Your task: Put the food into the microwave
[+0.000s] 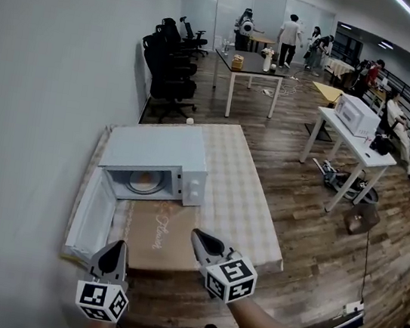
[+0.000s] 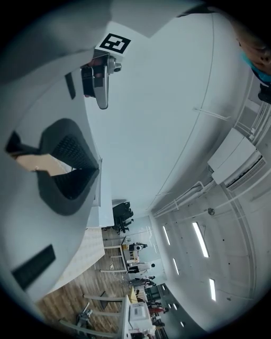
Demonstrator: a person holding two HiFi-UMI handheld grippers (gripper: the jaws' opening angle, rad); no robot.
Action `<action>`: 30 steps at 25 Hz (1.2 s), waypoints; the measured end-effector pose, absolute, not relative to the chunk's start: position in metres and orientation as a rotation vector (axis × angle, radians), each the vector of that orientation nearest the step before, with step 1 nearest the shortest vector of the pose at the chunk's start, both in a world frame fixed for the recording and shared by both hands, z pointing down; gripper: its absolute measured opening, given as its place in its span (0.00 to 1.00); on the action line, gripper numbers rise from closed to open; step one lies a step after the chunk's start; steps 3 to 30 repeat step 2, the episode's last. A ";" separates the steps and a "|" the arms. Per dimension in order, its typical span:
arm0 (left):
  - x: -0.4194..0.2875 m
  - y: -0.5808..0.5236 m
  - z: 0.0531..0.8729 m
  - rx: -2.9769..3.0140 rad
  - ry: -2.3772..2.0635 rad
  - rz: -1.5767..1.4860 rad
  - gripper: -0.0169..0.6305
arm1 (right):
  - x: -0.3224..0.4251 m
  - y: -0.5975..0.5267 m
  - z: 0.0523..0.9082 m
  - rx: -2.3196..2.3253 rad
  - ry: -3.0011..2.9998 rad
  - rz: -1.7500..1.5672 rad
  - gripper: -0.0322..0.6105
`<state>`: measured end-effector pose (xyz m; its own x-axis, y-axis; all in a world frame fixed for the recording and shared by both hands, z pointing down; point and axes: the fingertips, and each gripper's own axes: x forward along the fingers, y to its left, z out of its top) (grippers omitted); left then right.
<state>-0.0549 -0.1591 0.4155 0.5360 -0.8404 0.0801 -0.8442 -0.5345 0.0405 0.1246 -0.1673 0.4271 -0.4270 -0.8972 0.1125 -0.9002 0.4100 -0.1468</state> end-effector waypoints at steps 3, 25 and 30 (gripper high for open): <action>-0.050 -0.160 0.419 2.689 -1.460 0.081 0.04 | 0.129 -0.168 0.428 1.681 -2.616 0.287 0.06; -0.050 -0.160 0.419 2.689 -1.460 0.081 0.04 | 0.129 -0.168 0.428 1.681 -2.616 0.287 0.06; -0.050 -0.160 0.419 2.689 -1.460 0.081 0.04 | 0.129 -0.168 0.428 1.681 -2.616 0.287 0.06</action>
